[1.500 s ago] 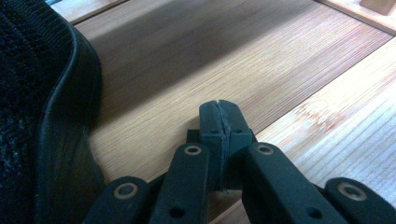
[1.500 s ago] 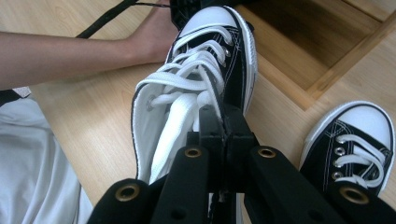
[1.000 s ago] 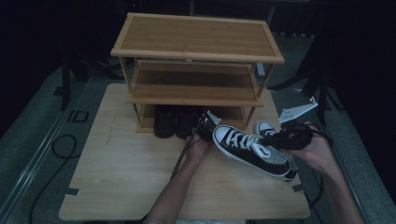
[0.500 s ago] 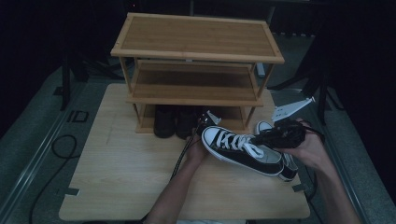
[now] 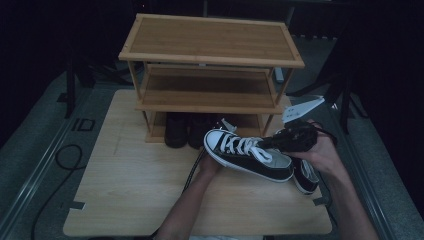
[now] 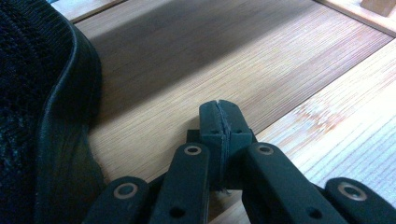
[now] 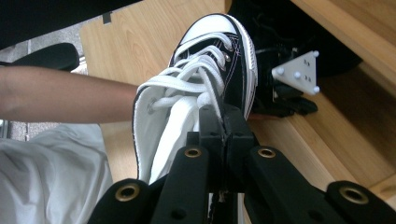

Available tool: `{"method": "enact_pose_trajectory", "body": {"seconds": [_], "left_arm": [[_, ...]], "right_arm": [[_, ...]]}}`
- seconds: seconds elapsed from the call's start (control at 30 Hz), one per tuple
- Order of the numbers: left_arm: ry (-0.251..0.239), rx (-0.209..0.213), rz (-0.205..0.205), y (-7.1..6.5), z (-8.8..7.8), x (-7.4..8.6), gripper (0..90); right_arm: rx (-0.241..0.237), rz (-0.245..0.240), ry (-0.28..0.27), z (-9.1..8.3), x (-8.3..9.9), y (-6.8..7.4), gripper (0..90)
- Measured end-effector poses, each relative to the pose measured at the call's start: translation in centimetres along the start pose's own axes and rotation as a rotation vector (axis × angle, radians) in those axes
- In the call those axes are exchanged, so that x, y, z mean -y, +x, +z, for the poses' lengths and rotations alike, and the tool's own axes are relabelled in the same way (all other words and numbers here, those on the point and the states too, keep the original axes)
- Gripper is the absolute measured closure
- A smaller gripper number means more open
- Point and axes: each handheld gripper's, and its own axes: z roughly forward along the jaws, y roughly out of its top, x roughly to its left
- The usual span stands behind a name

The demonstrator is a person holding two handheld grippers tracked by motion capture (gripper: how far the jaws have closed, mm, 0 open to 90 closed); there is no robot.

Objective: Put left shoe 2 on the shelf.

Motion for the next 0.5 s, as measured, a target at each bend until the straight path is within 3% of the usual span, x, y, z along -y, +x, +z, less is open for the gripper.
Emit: {"method": "enact_pose_trajectory", "body": {"seconds": [0.5], "left_arm": [[0.006, -0.002, 0.006, 0.0, 0.0, 0.0, 89.8]], "right_arm": [[0.018, 0.023, -0.06, 0.2, -2.5, -1.1, 89.3]]}}
